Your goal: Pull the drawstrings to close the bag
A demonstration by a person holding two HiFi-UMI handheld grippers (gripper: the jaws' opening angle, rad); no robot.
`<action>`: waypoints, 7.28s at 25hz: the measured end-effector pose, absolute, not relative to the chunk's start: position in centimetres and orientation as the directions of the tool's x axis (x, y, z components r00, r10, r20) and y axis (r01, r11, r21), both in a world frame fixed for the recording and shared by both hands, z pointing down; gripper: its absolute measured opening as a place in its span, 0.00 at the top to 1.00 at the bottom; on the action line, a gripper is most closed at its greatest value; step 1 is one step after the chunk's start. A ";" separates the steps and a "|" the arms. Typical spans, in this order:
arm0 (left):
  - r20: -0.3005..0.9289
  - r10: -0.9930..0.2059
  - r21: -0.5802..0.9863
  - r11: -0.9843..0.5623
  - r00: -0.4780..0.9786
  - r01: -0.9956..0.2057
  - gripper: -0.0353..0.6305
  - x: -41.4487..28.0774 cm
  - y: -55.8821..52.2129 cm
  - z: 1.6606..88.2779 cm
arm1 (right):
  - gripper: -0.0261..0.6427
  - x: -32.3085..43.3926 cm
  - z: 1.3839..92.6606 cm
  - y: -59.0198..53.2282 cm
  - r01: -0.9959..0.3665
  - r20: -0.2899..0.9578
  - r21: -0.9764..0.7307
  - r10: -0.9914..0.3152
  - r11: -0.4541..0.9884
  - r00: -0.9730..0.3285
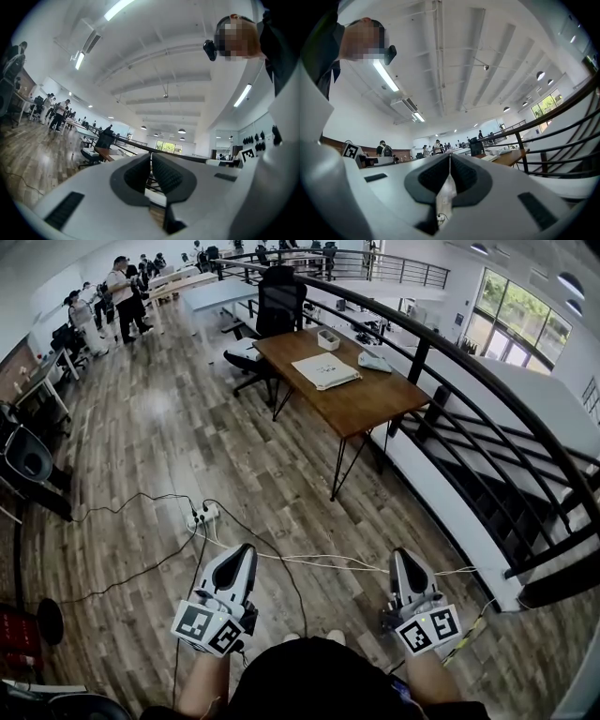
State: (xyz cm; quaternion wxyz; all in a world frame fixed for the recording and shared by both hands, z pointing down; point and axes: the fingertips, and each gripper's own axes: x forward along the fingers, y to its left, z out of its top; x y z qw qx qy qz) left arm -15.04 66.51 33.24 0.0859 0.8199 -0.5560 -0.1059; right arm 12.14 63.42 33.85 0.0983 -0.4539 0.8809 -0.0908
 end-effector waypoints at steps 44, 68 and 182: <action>-0.062 -0.952 0.187 -0.306 0.300 -0.933 0.40 -12.3 49.9 32.3 | 0.45 17.9 33.8 47.0 -0.803 -0.103 -0.252 -0.840 0.540 -0.533; 0.005 -0.952 0.208 -0.299 0.306 -0.931 0.40 -11.7 35.6 35.7 | 0.56 21.4 36.6 34.9 -0.825 -0.045 -0.292 -0.868 0.484 -0.494; 0.719 -0.570 0.144 -0.437 0.397 -0.888 0.91 -5.9 -13.7 61.3 | 0.83 11.2 46.4 -14.3 -0.714 0.269 -0.456 -0.682 0.532 -0.680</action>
